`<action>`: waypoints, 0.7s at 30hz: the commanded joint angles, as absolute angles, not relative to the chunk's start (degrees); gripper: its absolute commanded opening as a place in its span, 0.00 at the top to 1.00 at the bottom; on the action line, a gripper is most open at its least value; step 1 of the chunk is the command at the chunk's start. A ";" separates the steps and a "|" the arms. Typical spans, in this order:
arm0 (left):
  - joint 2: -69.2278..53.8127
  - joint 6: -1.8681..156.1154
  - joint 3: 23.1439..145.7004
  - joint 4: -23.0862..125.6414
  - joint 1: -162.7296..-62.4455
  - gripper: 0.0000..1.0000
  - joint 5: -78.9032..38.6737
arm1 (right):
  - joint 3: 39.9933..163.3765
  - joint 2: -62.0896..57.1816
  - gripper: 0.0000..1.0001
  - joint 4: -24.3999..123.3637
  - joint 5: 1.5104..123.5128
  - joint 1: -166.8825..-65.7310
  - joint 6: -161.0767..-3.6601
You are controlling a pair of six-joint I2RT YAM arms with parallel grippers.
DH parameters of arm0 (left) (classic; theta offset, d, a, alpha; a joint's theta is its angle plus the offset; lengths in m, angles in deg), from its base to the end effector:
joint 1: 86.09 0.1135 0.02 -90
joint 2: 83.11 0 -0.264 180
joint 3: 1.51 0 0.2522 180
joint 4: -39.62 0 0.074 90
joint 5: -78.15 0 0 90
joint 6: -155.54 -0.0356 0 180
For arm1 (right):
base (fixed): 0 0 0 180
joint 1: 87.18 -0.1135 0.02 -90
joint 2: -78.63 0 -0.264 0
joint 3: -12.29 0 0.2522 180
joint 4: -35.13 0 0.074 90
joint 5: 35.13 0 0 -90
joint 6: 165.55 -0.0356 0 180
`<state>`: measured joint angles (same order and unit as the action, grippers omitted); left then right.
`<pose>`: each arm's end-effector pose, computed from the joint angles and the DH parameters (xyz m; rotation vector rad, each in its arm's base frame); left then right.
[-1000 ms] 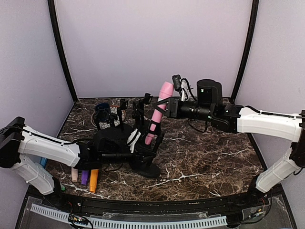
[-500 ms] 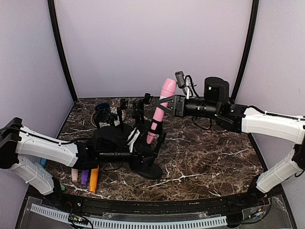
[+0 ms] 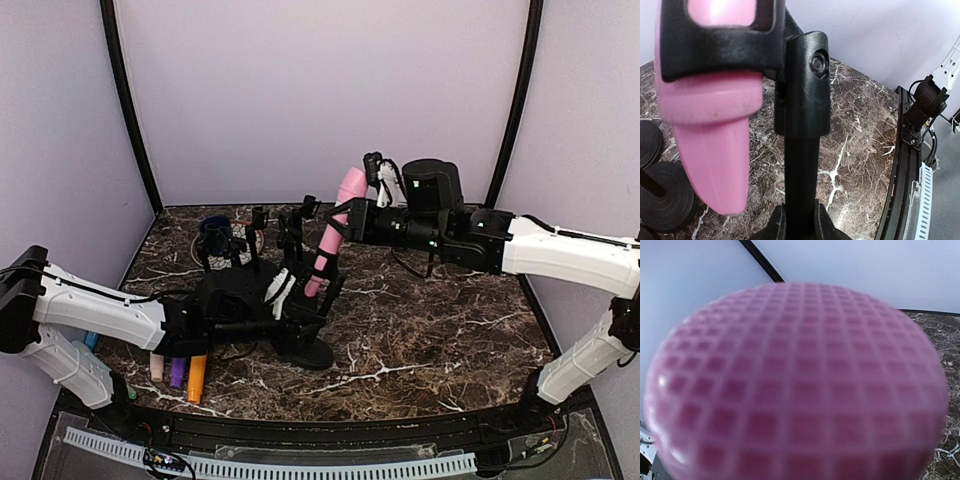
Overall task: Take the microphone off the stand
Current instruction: Remove the microphone from the microphone stand.
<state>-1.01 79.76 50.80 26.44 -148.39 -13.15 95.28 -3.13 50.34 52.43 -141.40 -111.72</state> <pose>0.1423 -0.2727 0.2184 0.8179 1.7927 -0.9269 0.2004 0.2755 0.3537 -0.2740 1.9324 1.0528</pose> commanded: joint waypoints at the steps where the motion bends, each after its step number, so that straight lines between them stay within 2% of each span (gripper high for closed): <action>1: -0.13 81.36 50.35 31.97 -148.10 1.00 -9.26 | 98.12 -1.71 0.82 49.17 42.96 -140.75 -113.05; 6: -0.90 80.83 48.97 29.41 -148.06 1.00 -12.65 | 98.21 -1.62 0.82 44.86 49.75 -140.26 -109.92; 14: -3.72 78.97 45.01 22.06 -147.98 1.00 -22.88 | 97.24 -0.64 0.82 38.10 70.36 -137.47 -106.30; 21: -4.63 78.55 44.19 21.40 -147.97 1.00 -25.34 | 96.38 0.49 0.82 35.27 80.97 -135.77 -105.70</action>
<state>-3.65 79.46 45.73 19.25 -147.95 -20.37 95.13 -3.22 47.08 72.06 -137.46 -107.08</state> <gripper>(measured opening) 0.143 0.354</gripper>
